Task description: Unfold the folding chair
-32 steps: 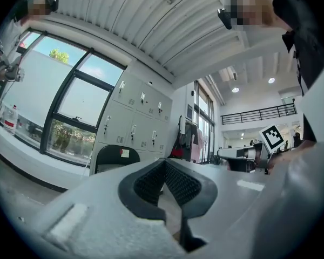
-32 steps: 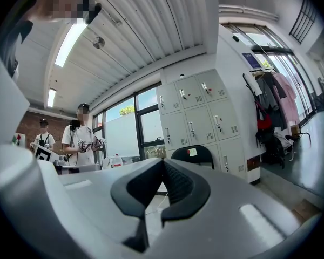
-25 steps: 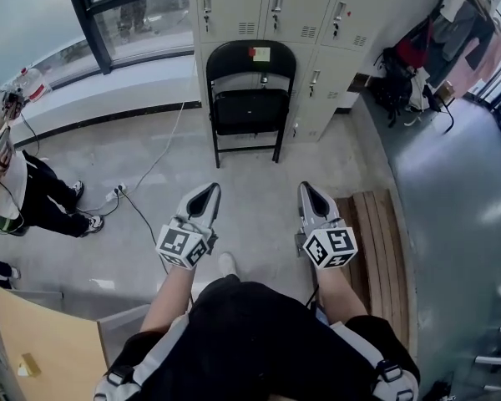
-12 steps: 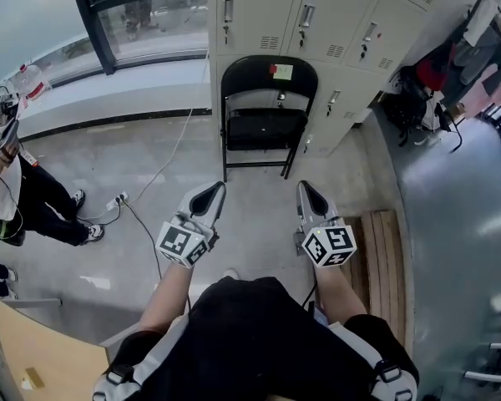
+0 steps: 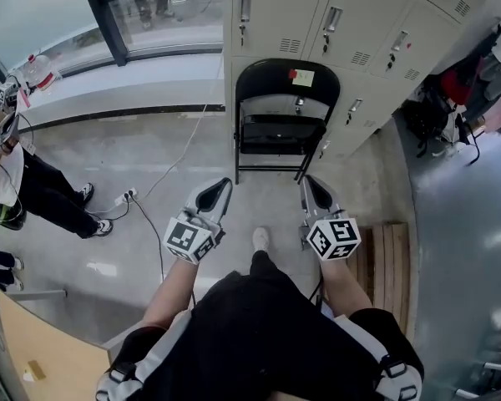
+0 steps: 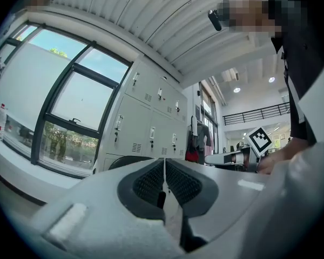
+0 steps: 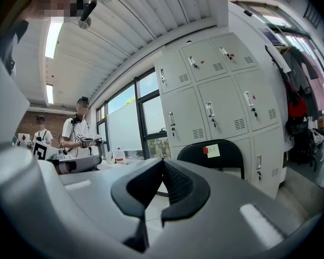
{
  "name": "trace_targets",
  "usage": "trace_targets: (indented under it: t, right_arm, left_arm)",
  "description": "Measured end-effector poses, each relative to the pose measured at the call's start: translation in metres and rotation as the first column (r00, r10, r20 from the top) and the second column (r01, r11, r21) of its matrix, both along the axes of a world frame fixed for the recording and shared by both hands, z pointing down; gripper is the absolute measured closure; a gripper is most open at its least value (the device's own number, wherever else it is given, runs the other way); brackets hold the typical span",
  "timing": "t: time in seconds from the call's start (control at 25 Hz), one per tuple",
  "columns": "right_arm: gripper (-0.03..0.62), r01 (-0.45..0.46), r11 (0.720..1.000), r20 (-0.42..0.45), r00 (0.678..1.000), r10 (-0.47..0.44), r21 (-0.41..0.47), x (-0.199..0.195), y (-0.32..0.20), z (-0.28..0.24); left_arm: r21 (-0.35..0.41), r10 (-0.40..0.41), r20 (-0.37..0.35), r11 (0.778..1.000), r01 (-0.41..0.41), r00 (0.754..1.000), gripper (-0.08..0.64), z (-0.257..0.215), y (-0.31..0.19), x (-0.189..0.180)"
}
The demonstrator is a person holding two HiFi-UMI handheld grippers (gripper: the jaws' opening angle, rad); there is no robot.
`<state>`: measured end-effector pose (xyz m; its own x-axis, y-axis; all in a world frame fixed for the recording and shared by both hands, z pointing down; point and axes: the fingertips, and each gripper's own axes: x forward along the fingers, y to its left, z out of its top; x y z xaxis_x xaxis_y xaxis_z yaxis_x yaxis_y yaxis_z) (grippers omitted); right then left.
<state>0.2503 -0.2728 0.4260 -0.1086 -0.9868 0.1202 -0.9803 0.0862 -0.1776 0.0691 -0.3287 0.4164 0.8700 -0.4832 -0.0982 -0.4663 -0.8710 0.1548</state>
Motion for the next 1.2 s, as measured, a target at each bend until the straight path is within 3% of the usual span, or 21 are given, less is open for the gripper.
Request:
trace_targets:
  t: [0.36, 0.6, 0.8, 1.2]
  right_arm:
    - [0.588, 0.058, 0.997, 0.005, 0.998, -0.059, 0.057, 0.062, -0.108, -0.014]
    - [0.588, 0.134, 0.99, 0.014, 0.991, -0.135, 0.048, 0.072, -0.163, -0.013]
    - [0.588, 0.15, 0.989, 0.013, 0.989, -0.15, 0.017, 0.09, -0.181, -0.003]
    - [0.588, 0.113, 0.992, 0.049, 0.993, -0.111, -0.057, 0.108, -0.206, 0.031]
  left_arm:
    - [0.035, -0.07, -0.022, 0.997, 0.071, 0.997, 0.549, -0.013, -0.091, 0.053]
    - [0.039, -0.123, -0.003, 0.992, 0.123, 0.992, 0.549, -0.014, -0.129, 0.071]
    - [0.022, -0.161, 0.01, 0.987, 0.16, 0.987, 0.549, -0.004, -0.154, 0.089]
    - [0.005, -0.136, 0.043, 0.991, 0.136, 0.99, 0.549, 0.009, -0.189, 0.107]
